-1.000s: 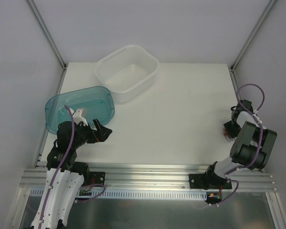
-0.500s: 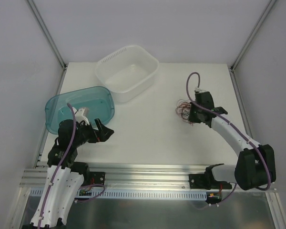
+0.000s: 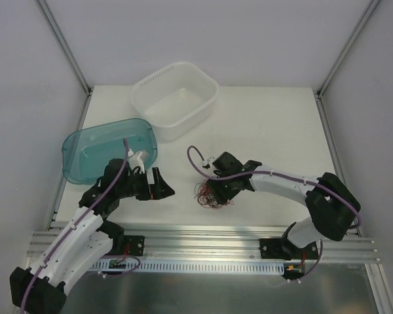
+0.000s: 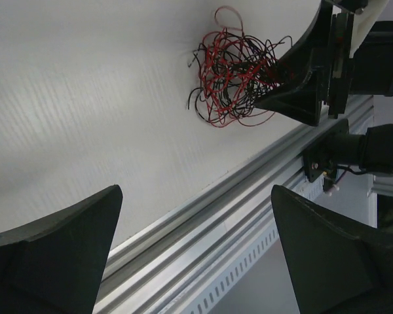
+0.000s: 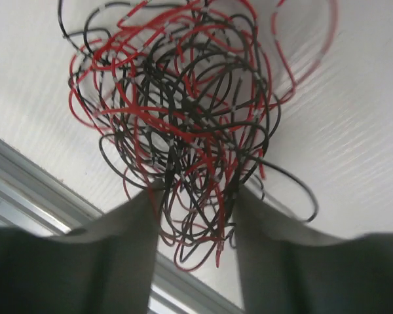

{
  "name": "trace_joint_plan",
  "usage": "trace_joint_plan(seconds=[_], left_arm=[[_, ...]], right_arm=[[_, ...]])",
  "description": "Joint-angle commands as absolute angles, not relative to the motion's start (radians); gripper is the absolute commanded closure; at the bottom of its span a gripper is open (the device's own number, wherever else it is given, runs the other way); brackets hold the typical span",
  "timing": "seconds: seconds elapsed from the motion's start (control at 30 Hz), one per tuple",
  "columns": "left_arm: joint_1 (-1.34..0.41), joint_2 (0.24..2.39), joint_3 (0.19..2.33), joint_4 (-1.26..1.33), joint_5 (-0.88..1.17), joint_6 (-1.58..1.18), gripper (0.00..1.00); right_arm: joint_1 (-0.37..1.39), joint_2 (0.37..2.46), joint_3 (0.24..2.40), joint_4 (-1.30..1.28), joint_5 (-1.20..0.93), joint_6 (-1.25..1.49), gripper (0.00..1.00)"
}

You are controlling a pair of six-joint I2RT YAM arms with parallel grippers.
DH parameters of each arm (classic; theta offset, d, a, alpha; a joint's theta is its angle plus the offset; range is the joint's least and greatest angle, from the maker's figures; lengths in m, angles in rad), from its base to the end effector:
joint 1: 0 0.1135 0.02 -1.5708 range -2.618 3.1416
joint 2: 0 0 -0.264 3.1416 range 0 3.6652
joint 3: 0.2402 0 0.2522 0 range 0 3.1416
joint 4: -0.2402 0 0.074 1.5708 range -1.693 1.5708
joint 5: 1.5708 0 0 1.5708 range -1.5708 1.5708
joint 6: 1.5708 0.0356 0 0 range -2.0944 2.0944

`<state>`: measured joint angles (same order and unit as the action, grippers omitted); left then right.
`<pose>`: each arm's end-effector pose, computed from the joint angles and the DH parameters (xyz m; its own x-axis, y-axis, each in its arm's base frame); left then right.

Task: Untangle the cables

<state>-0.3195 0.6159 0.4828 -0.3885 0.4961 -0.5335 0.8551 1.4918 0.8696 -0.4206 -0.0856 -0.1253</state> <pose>0.1338 -0.0621 0.2405 -0.7470 -0.2239 -0.6259 0.3346 0.6869 -0.6451 0.1869 0.2196 0.1881 -0.4649 -0.7244 -0.5091 -0.8448 0.5349 0.0103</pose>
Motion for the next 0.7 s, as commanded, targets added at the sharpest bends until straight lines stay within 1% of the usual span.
trace_joint_plan(seconds=[0.0, 0.03, 0.07, 0.13, 0.17, 0.2, 0.3, 0.37, 0.43, 0.47, 0.5, 0.63, 0.67], left_arm=[[-0.452, 0.692, 0.476, -0.276, 0.382, -0.65, 0.01], [-0.481, 0.71, 0.477, -0.256, 0.358, -0.663, 0.01], [-0.535, 0.751, 0.483, -0.22, 0.338, -0.675, 0.01], [-0.578, 0.797, 0.498, -0.186, 0.275, -0.706, 0.01], [-0.616, 0.845, 0.505, -0.158, 0.255, -0.715, 0.01], [-0.63, 0.868, 0.523, -0.144, 0.215, -0.729, 0.01], [-0.684, 0.968, 0.567, -0.095, 0.163, -0.742, 0.01], [-0.699, 1.061, 0.606, -0.069, 0.155, -0.717, 0.04], [-0.712, 1.13, 0.691, -0.067, 0.163, -0.64, 0.06], [-0.713, 1.2, 0.75, -0.067, 0.167, -0.609, 0.07], [-0.715, 1.235, 0.776, -0.069, 0.178, -0.551, 0.11], [-0.716, 1.393, 0.888, -0.069, 0.241, -0.477, 0.21], [-0.719, 1.446, 0.919, -0.068, 0.262, -0.474, 0.26]], right_arm=[[0.876, 1.465, 0.897, -0.443, -0.066, -0.167, 0.47], [0.882, 1.442, 0.894, -0.443, -0.067, -0.157, 0.41], [0.884, 1.375, 0.885, -0.443, -0.069, -0.147, 0.32], [0.888, 1.3, 0.879, -0.452, -0.055, -0.123, 0.24], [0.891, 1.213, 0.876, -0.459, -0.042, -0.082, 0.14], [0.891, 1.174, 0.867, -0.465, -0.008, -0.06, 0.09], [0.894, 1.022, 0.839, -0.482, 0.119, 0.076, 0.08], [0.893, 0.962, 0.813, -0.473, 0.152, 0.135, 0.09], [0.896, 0.891, 0.769, -0.466, 0.198, 0.227, 0.1], [0.897, 0.87, 0.752, -0.457, 0.213, 0.26, 0.11], [0.897, 0.855, 0.738, -0.448, 0.221, 0.293, 0.11], [0.91, 0.795, 0.686, -0.43, 0.265, 0.376, 0.12], [0.911, 0.79, 0.669, -0.419, 0.265, 0.382, 0.12]])
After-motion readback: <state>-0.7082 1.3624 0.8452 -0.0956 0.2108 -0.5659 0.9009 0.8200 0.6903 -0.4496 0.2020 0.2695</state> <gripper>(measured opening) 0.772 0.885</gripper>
